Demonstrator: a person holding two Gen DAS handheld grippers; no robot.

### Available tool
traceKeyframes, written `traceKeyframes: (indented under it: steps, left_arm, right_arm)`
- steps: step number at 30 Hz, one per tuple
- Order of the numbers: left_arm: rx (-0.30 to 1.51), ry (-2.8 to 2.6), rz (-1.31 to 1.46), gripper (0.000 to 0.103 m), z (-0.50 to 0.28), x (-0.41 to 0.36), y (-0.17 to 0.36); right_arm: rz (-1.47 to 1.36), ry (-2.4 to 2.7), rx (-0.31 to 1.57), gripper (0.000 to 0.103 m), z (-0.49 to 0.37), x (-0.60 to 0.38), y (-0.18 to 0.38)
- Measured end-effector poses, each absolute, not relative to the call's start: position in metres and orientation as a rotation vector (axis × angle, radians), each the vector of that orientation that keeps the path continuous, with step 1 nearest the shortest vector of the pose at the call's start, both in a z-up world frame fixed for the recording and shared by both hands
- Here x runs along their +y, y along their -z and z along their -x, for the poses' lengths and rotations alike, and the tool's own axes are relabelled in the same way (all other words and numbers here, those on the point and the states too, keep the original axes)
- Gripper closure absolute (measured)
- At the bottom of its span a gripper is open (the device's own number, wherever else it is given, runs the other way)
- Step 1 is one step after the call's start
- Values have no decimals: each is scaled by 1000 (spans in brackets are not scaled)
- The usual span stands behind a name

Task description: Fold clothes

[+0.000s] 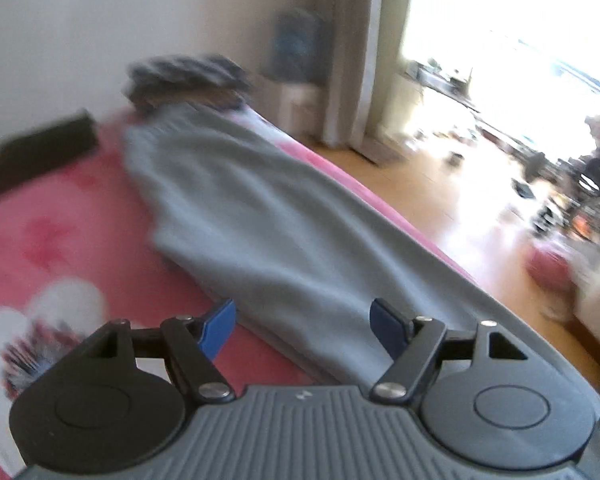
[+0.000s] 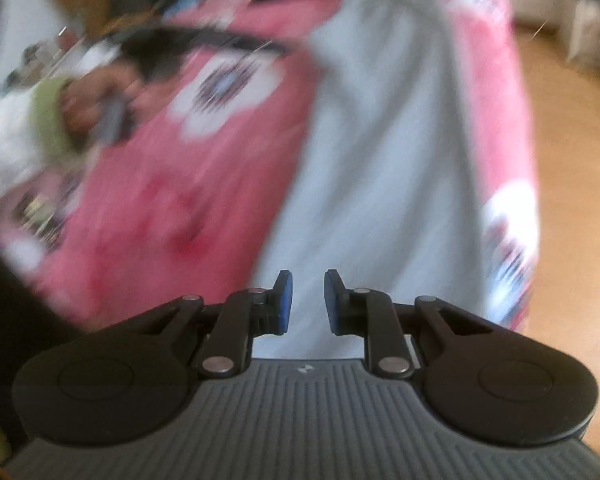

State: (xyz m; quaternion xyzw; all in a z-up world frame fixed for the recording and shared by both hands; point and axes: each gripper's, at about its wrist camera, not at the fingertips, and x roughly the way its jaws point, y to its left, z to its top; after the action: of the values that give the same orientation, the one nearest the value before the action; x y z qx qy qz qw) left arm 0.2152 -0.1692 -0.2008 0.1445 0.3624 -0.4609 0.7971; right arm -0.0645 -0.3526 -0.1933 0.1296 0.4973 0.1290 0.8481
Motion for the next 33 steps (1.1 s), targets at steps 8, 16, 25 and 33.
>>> traceKeyframes:
  steps: [8, 16, 25, 33]
  left_arm:
    - [866, 1051, -395, 28, -159, -131, 211]
    - [1043, 1186, -425, 29, -80, -78, 254]
    - [1092, 1369, -470, 30, -5, -67, 280]
    - [1119, 1444, -462, 30, 42, -65, 293]
  right_arm:
    - [-197, -374, 1310, 80, 77, -266, 241]
    - [-46, -262, 1294, 78, 79, -233, 248]
    - [-21, -104, 1267, 79, 87, -229, 257]
    - [-58, -37, 1240, 95, 87, -241, 257]
